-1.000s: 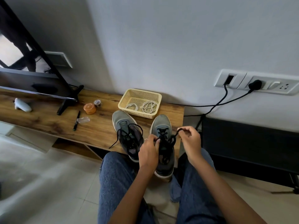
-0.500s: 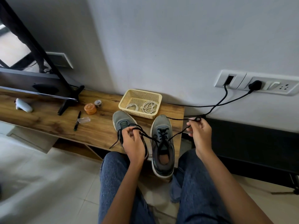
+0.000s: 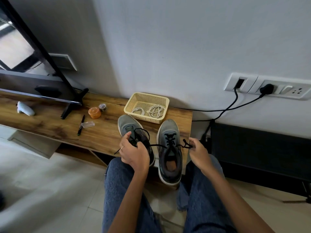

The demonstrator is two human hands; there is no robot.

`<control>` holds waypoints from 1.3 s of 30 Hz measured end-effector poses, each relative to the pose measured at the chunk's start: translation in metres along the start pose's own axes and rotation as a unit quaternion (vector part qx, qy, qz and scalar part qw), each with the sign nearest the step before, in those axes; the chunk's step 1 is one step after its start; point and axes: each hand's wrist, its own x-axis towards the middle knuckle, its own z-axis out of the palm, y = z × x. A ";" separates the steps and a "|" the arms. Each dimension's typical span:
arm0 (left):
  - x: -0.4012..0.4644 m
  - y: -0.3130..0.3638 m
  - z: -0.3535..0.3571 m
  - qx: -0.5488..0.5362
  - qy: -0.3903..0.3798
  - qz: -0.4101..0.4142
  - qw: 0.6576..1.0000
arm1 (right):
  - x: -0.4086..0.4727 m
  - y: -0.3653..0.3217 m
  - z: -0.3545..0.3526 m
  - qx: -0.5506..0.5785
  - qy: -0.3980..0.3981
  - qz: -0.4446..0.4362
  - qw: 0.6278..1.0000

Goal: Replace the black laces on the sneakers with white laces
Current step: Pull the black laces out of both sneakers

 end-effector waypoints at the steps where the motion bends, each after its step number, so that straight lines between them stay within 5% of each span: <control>1: -0.004 0.000 0.001 0.040 -0.006 0.029 0.999 | 0.000 0.000 0.002 -0.015 0.000 -0.013 1.000; 4: -0.015 -0.005 0.007 0.145 -0.044 0.176 0.973 | 0.002 0.000 0.010 -0.060 0.045 -0.075 0.994; 9: -0.027 -0.027 0.032 0.245 -0.169 0.409 0.863 | 0.001 -0.004 0.030 -0.162 0.089 -0.180 0.966; 20: -0.015 -0.036 0.056 0.350 -0.223 0.470 0.779 | 0.000 0.002 0.038 -0.176 0.113 -0.162 0.964; 23: -0.018 -0.035 0.058 0.339 -0.199 0.483 0.783 | 0.000 0.005 0.038 -0.139 0.136 -0.144 0.970; 32: -0.024 -0.041 0.060 0.263 -0.169 0.391 0.866 | 0.002 0.008 0.041 -0.043 0.173 -0.074 0.981; 37: -0.030 -0.034 0.057 0.146 -0.177 0.148 0.962 | 0.000 0.007 0.042 0.009 0.188 -0.029 0.982; 39: -0.032 -0.032 0.057 0.117 -0.166 0.083 0.976 | 0.001 0.007 0.043 0.017 0.188 -0.023 0.982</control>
